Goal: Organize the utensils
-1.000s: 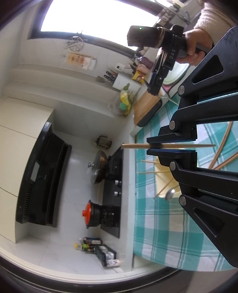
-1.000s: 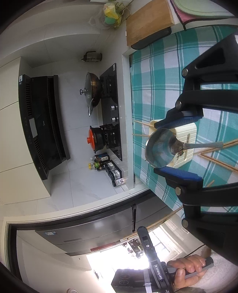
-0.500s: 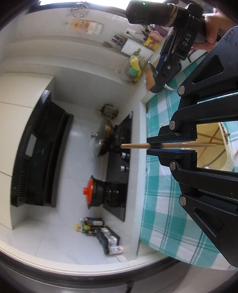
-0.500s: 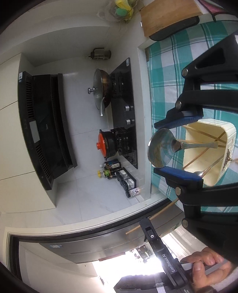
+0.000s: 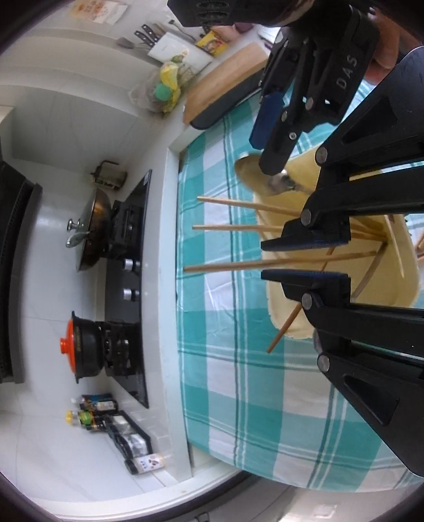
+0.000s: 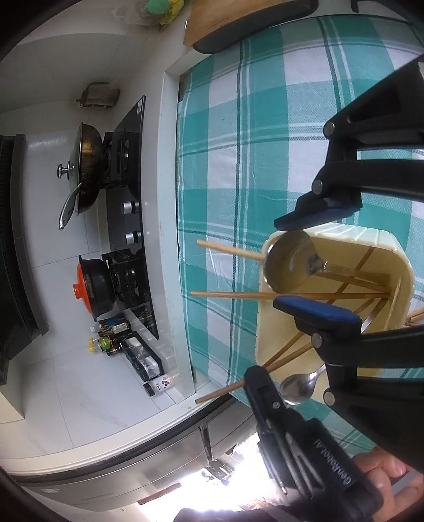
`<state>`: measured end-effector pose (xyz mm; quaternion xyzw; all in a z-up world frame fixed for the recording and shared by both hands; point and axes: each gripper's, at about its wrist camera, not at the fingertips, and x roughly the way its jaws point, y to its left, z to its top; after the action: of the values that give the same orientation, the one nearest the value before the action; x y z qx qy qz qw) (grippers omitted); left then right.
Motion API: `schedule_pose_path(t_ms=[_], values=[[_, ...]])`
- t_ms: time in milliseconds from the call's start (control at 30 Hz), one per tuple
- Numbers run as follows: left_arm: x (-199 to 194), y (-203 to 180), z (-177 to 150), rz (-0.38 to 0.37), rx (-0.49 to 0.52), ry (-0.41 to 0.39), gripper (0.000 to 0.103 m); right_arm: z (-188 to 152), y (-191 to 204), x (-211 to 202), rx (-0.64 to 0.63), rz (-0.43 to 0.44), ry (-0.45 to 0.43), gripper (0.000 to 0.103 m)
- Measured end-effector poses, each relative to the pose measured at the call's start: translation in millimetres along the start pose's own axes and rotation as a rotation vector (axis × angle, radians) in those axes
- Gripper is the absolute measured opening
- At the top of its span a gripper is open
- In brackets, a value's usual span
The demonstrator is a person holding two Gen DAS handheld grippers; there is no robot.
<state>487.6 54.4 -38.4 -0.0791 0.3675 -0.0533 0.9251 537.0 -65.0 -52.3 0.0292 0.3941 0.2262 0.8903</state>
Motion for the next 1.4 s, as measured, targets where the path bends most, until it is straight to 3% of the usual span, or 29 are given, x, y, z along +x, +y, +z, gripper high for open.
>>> schedule_pose_path(t_ms=[67,167,267,367,467,600,900,1067,1400], values=[[-17.5,3.8,-7.2,-0.021,-0.006,-0.012,0.052,-3.1,-1.2,-16.6,0.006,0.025,-0.016,0.046],[-50.4,8.1,-35.0,-0.006,0.063,-0.019,0.069,-27.2,1.3,-47.6,-0.079,0.014,-0.009,0.046],[-79.2,20.3,-88.5,-0.010,0.112,0.010,0.086,-80.3,-4.2,-75.3,-0.143,-0.021,0.021,0.054],[-85.7,35.2,-152.4,0.023,0.094,0.080,0.089,-150.8,-19.9,-86.8,-0.155,-0.073,0.077,0.055],[-77.8,45.5,-205.2,0.073,0.013,0.155,0.088,-213.8,-39.1,-84.6,-0.122,-0.162,0.153,0.055],[-67.8,46.4,-237.0,0.115,-0.050,0.166,0.088,-262.7,-57.0,-81.9,-0.093,-0.265,0.205,0.055],[-48.7,40.6,-253.5,0.192,-0.023,0.150,0.089,-279.8,-61.8,-94.7,-0.101,-0.298,0.113,0.056],[-44.7,37.4,-253.5,0.181,0.001,0.162,0.097,-278.8,-64.3,-92.5,-0.084,-0.285,0.117,0.058],[-43.8,34.7,-255.0,0.187,0.014,0.169,0.100,-279.4,-64.5,-91.4,-0.082,-0.284,0.116,0.058]])
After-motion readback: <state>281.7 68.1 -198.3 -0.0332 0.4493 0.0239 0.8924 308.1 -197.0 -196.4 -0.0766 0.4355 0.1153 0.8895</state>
